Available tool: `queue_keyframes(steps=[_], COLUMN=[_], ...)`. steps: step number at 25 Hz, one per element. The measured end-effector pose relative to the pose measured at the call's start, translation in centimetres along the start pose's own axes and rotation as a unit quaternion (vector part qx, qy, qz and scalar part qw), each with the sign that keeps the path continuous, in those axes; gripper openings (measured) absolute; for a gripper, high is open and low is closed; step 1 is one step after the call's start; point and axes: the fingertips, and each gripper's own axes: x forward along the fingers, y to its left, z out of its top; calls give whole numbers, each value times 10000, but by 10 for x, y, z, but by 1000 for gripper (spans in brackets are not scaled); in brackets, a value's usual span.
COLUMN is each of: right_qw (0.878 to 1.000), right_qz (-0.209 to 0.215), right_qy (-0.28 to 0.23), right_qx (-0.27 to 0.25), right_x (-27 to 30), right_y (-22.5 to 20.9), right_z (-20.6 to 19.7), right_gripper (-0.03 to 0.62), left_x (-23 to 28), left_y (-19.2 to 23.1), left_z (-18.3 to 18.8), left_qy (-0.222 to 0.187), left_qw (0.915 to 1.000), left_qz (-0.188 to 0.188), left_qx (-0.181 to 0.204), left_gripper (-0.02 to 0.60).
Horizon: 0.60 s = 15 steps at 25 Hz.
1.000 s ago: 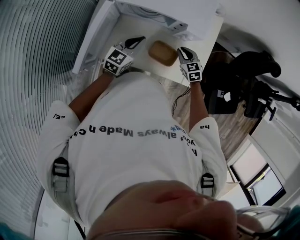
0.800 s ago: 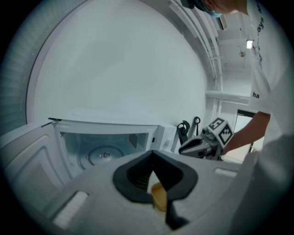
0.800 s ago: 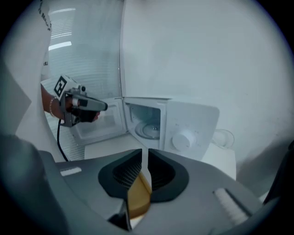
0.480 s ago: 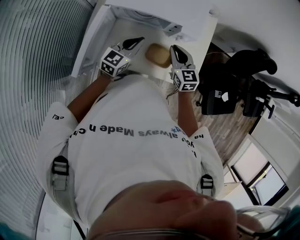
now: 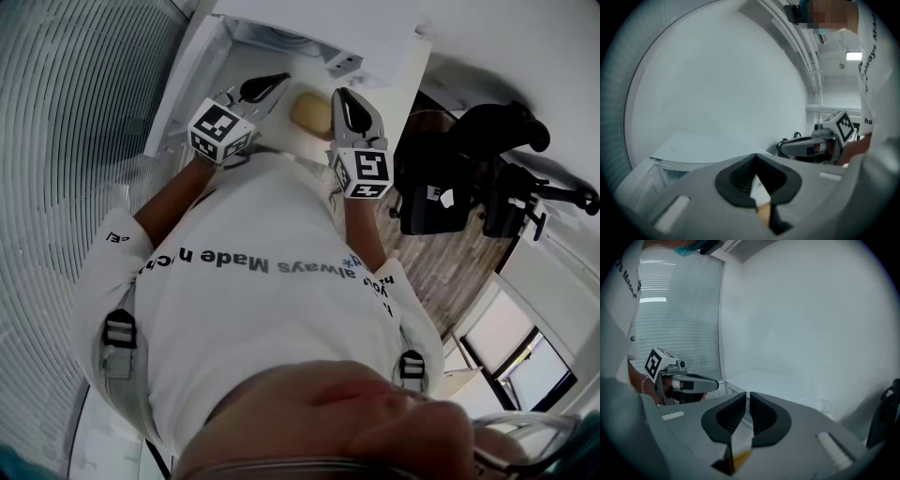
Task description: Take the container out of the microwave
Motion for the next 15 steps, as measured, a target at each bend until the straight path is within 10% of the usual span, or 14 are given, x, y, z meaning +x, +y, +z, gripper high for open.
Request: queue_keyframes(steps=[15], right_qw=[9989], right_qz=[-57], right_qy=[-391], right_qx=[-249], right_x=[-20], right_y=[26], right_z=[66], right_gripper=[23], left_x=[-20], left_y=[-13], left_z=[64], left_qy=[-487], left_qw=[9987], left_qz=[140], left_qx=[-22], left_gripper=[3])
